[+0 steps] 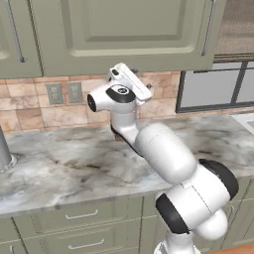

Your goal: Pick the kiwi, lemon wedge, onion from the counter and place them in the cabinet. Then close the cabinet.

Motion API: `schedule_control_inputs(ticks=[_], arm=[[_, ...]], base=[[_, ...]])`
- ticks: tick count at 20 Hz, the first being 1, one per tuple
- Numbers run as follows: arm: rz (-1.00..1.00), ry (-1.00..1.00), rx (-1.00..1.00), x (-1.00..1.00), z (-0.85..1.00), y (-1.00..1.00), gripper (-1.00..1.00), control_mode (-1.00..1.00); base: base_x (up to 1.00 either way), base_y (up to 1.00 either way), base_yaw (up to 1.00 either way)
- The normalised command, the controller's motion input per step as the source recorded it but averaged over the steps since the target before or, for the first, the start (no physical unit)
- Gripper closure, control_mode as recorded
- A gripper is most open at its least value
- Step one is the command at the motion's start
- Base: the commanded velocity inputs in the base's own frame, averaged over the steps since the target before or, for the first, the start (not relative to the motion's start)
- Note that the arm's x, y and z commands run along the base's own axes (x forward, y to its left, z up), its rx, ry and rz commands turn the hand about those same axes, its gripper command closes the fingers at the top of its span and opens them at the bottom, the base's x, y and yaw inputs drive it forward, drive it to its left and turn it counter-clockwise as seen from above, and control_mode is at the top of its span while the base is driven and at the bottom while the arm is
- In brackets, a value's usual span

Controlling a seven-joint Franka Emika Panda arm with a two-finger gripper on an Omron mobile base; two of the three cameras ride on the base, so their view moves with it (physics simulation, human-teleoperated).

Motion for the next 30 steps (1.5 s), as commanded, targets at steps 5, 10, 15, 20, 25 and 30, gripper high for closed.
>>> schedule_control_inputs(ticks=[5, 10, 15, 20, 25, 30], arm=[[0.02, 0.0, 0.0, 1.0, -1.0, -0.83, -1.0, -1.0], [0.03, 0.0, 0.02, 1.0, -0.93, -0.86, -1.0, -1.0], [0.4, -0.02, 0.16, -0.41, -0.77, -0.32, -1.0, -1.0], [0.19, 0.0, 0.23, -1.0, -0.53, 0.22, -1.0, -1.0], [0.16, -0.08, 0.12, -1.0, -0.11, 0.16, -1.0, -1.0], [0.19, -0.04, 0.17, -1.0, 0.34, 0.12, -1.0, -1.0]], base=[[0.0, 0.0, 0.0], [0.0, 0.0, 0.0], [0.0, 0.0, 0.0], [0.0, 0.0, 0.0], [0.0, 0.0, 0.0], [0.0, 0.0, 0.0]])
